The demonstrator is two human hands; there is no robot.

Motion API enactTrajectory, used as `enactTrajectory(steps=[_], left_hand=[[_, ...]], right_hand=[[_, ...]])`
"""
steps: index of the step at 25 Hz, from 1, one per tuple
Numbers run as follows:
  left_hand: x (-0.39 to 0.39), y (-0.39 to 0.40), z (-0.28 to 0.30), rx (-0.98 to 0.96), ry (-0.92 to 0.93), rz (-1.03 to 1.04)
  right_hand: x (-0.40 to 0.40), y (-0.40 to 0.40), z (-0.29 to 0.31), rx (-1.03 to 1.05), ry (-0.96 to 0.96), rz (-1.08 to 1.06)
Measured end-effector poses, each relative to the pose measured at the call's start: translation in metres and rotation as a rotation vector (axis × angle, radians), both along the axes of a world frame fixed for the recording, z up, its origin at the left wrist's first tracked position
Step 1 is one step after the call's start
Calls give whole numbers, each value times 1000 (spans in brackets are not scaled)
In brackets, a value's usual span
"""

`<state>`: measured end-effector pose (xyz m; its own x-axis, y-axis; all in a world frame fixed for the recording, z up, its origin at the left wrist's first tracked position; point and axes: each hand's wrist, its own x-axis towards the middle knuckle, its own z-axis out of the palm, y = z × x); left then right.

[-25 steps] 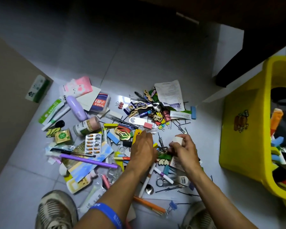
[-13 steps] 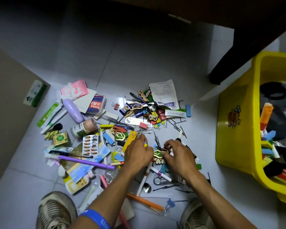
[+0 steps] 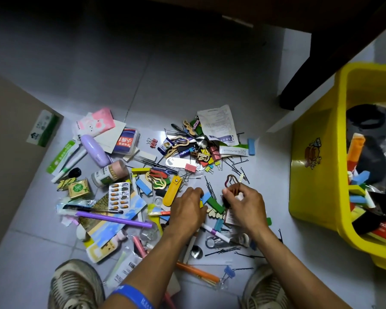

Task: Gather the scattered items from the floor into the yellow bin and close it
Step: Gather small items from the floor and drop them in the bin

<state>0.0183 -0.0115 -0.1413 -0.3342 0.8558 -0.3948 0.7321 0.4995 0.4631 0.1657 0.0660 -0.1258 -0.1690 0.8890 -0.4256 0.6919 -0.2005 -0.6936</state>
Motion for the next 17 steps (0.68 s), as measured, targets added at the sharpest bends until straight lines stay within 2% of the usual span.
enactTrajectory(steps=[2, 4, 5, 7, 9, 11, 12, 14, 16, 17], left_hand=[[2, 3, 0, -2, -9, 36], [3, 6, 3, -21, -75, 158], [1, 8, 7, -30, -131, 261], [-5, 9, 11, -35, -384, 563], [-13, 7, 16, -55, -768, 888], [-20, -1, 22, -77, -1047, 1054], [-22, -5, 25, -79, -1169, 1087], [-21, -9, 31, -66, -1381, 1103], [-12, -5, 33, -46, -1478, 1063], [-6, -2, 35, -35, -1484, 1037]], right_hand=[[1, 1, 5, 154, -120, 18], [3, -5, 3, 316, -224, 200], [1, -9, 2, 322, -242, 339], [-6, -18, -5, 254, -339, 606], [-14, -20, -10, 218, -412, 680], [-18, -18, -14, 143, -339, 576], [-18, -17, -12, 38, -243, 460], [-16, -13, -5, -254, 107, 106], [-15, -14, 10, -532, 444, -182], [-17, -15, 18, -606, 560, -277]])
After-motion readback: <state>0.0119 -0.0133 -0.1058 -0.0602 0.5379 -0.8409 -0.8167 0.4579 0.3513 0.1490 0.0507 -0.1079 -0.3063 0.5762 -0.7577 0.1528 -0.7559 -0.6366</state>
